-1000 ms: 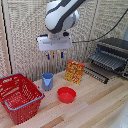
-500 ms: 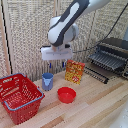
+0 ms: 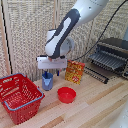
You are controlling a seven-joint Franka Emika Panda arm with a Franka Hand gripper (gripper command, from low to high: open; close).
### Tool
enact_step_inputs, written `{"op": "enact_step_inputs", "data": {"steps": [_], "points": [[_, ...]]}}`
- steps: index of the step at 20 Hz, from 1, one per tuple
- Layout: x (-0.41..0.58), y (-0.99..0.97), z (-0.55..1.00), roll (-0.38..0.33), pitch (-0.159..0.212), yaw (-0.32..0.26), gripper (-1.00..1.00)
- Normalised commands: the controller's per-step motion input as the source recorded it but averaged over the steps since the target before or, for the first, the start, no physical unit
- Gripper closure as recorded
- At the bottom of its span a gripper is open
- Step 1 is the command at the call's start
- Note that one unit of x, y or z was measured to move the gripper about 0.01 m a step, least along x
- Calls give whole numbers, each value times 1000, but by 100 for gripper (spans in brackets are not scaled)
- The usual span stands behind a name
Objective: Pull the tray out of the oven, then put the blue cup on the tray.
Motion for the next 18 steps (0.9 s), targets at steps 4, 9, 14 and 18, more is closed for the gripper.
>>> {"op": "enact_step_inputs", "data": {"steps": [4,9,14,18], "points": [[-74,-51,-235,6,63,37,100],[0,0,0,0,2,26,100],[-5,25,0,-10,-3,56,100],[4,0,7,-4,0,-1,100]]}}
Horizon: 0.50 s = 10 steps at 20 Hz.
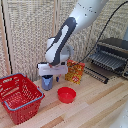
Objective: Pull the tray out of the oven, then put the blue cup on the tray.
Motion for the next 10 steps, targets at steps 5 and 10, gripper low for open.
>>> {"op": "enact_step_inputs", "data": {"steps": [5,10], "points": [[62,-24,82,2,-5,-84,100],[132,-99,234,38,-36,-149,100]]}}
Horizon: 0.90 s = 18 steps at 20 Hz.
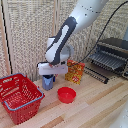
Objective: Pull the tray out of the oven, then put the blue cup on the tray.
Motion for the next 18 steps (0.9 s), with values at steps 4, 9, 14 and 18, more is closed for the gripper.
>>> {"op": "enact_step_inputs", "data": {"steps": [4,9,14,18], "points": [[294,-76,456,31,-18,-209,100],[262,0,828,-19,28,-259,100],[265,0,994,-59,36,-254,100],[299,-35,1000,-59,39,-233,100]]}}
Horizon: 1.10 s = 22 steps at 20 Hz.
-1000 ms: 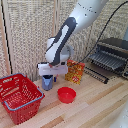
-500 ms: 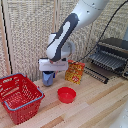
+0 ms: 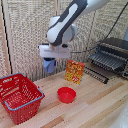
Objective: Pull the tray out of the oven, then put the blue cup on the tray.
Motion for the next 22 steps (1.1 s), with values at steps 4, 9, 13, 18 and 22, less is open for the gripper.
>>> {"op": "enact_step_inputs", "data": {"steps": [4,9,13,18,22], "points": [[328,-195,1000,-42,59,-217,100],[280,-577,969,0,123,-177,100],[101,-779,879,5,153,-126,100],[-9,-918,745,26,140,-82,100],[-168,-1000,484,22,134,-51,100]]}}
